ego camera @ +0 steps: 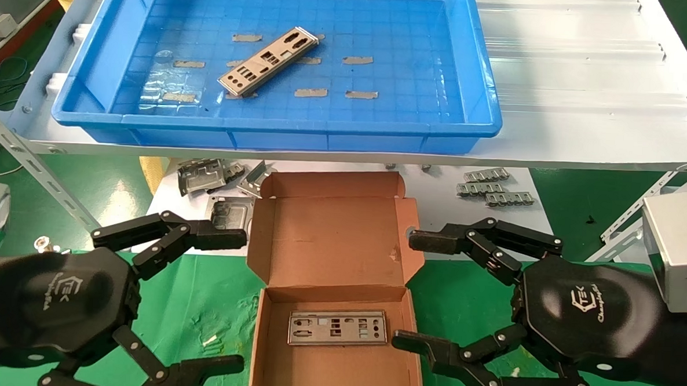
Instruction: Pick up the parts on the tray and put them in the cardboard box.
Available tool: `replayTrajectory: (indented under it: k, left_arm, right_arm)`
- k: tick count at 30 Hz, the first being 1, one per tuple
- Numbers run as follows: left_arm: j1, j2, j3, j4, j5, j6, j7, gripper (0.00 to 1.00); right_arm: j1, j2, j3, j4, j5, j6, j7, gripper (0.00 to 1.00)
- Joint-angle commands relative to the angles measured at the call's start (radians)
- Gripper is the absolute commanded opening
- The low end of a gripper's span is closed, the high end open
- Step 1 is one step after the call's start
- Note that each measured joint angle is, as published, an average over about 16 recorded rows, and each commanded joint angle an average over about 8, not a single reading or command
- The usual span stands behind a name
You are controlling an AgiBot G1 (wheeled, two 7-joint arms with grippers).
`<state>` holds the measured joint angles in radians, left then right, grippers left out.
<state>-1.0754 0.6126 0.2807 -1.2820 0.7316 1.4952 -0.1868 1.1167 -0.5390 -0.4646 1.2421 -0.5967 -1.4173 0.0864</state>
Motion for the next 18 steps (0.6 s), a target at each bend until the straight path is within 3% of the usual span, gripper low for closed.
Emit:
replayTrajectory:
  k: [1,18]
  left_arm:
    - [0.0,0.0,0.0,0.0,0.0,0.0,0.0,1.0]
    - [0.0,0.0,0.0,0.0,0.0,0.0,0.0,1.0]
  right_arm:
    - [0.0,0.0,0.0,0.0,0.0,0.0,0.0,0.0]
    - [0.0,0.0,0.0,0.0,0.0,0.0,0.0,0.0]
